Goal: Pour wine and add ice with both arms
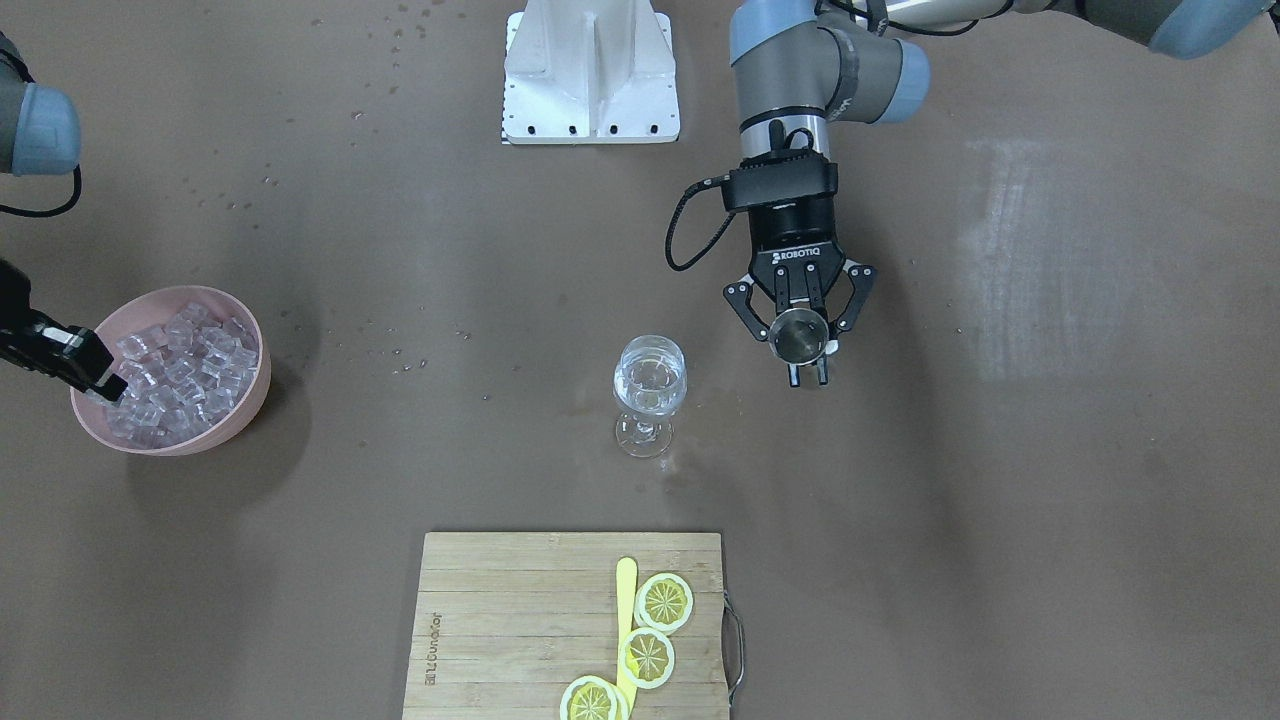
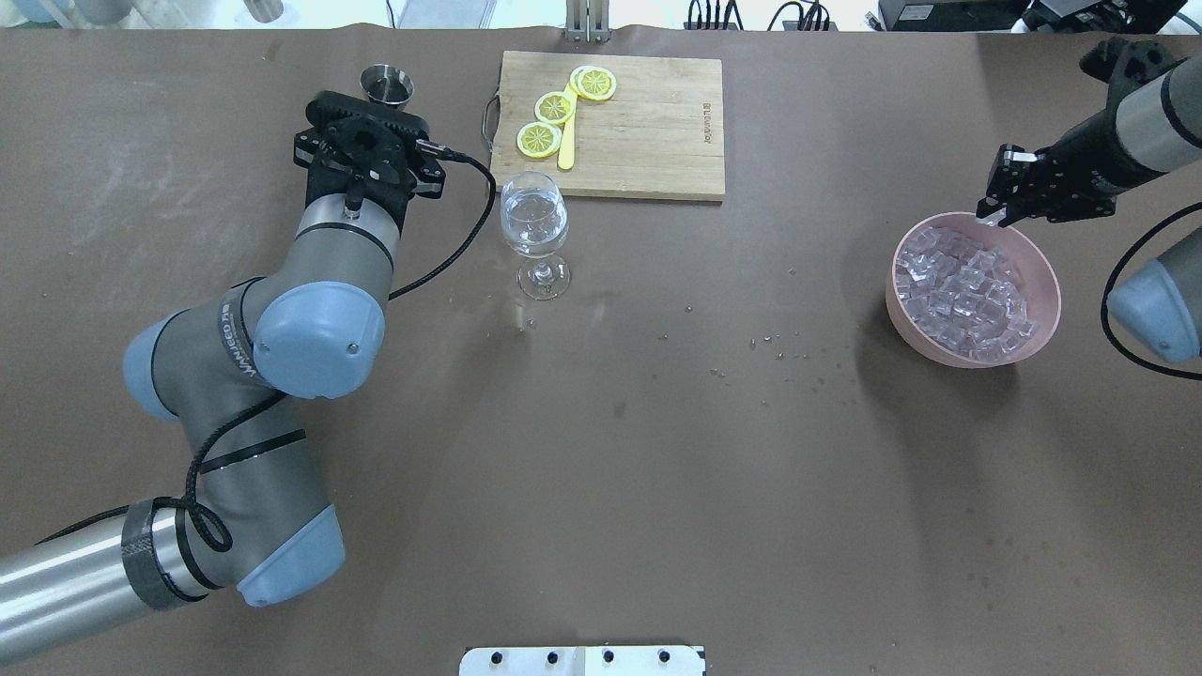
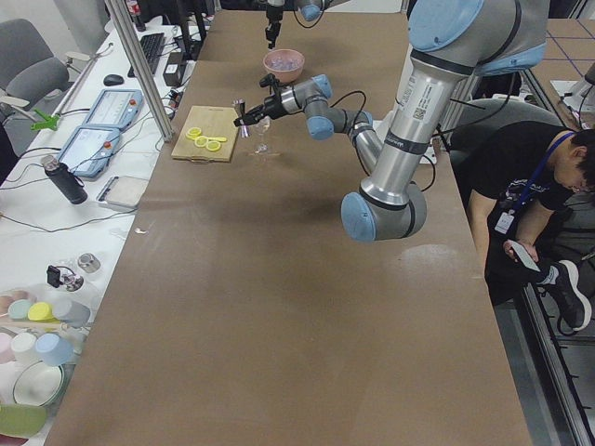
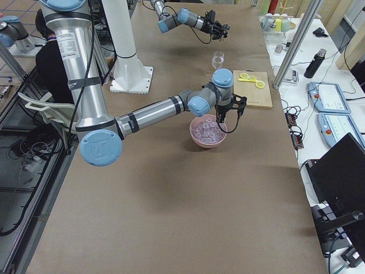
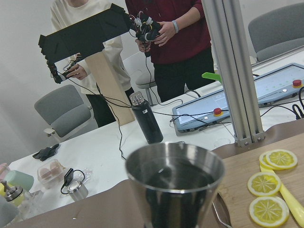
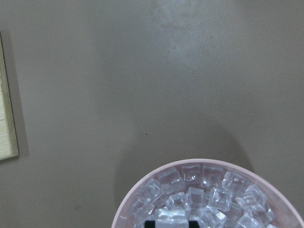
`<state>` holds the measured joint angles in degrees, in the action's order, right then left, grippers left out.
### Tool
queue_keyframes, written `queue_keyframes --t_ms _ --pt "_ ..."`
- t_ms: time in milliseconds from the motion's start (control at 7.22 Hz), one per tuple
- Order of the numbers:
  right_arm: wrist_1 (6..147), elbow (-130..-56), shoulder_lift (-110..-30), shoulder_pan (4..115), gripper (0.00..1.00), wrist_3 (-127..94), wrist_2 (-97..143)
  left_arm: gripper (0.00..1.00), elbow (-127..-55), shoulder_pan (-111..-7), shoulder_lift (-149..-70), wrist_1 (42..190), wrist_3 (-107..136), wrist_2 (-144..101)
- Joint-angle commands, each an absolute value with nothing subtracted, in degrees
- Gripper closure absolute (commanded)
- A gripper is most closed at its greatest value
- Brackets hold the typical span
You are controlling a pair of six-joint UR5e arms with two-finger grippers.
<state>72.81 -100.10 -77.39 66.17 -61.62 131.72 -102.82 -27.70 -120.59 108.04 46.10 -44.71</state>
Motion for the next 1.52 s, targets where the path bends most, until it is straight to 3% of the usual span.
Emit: queue_keyframes --t_ms 0,1385 --pt "75.93 -100.02 -74.71 67.15 1.0 -58.04 131.93 0.84 -102.66 -25.85 -122.16 106.44 46.05 -43.77" --pt "79.01 -97.82 -68.03 61.09 1.0 -47.29 122.36 0.85 -100.12 -22.33 -128.22 89.57 45.62 -42.98"
